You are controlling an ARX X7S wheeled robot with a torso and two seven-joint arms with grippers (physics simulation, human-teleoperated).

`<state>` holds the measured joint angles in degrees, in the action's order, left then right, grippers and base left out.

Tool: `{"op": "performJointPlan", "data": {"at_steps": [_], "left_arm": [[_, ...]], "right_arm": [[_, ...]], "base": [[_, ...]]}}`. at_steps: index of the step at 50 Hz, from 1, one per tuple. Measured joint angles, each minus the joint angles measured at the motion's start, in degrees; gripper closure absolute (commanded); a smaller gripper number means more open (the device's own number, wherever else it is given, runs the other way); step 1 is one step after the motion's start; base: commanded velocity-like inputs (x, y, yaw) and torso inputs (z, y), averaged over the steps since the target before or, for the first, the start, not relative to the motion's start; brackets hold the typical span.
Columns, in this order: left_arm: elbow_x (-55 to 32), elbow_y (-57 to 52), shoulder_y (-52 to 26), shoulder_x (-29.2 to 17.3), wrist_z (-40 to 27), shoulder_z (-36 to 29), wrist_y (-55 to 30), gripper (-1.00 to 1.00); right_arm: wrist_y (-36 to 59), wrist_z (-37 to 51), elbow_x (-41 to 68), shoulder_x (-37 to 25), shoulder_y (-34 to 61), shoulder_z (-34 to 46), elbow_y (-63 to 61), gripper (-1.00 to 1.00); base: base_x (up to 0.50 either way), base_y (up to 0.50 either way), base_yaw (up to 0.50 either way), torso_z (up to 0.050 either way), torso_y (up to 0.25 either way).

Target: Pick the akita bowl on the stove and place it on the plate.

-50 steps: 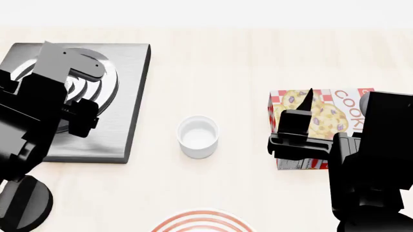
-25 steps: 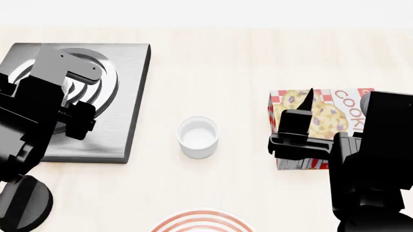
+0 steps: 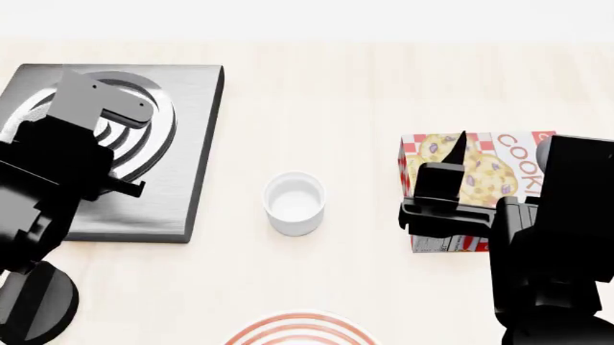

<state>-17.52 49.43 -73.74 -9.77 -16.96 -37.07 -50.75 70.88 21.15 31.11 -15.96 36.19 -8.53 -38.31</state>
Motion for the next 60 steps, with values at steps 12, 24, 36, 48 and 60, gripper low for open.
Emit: {"op": "performJointPlan", "data": {"at_steps": [12, 24, 36, 48, 60], "left_arm": [[-0.4, 0.4, 0.1, 0.0, 0.4, 0.0, 0.6, 1.00], [-1.1, 0.1, 0.1, -0.3, 0.3, 0.6, 0.5, 1.00], [-3.5, -1.9, -3.1, -1.1, -3.4, 6.0, 3.6, 1.00], [-5.4, -18.8, -6.7, -5.1, -2.4, 6.1, 1.1, 1.00], [-8.1, -50.3, -7.6, -16.0, 6.1, -1.5, -4.0, 1.00]], "right_arm": [[-0.4, 0.2, 0.2, -0.2, -0.1, 0.1, 0.2, -1.00], [-0.4, 0.6, 0.6, -0.3, -0.1, 0.2, 0.2, -1.00], [-0.5, 0.9, 1.0, -0.4, -0.1, 0.1, 0.3, -1.00], [-0.6, 1.2, 1.3, -0.6, -0.1, 0.2, 0.3, -1.00], [-1.1, 1.4, 1.5, -0.8, -0.2, 0.4, 0.4, -1.00]], "base": [[0.00, 0.00, 0.00, 0.000, 0.000], [0.00, 0.00, 0.00, 0.000, 0.000], [0.00, 0.00, 0.00, 0.000, 0.000], [0.00, 0.00, 0.00, 0.000, 0.000], [0.00, 0.00, 0.00, 0.000, 0.000]]}}
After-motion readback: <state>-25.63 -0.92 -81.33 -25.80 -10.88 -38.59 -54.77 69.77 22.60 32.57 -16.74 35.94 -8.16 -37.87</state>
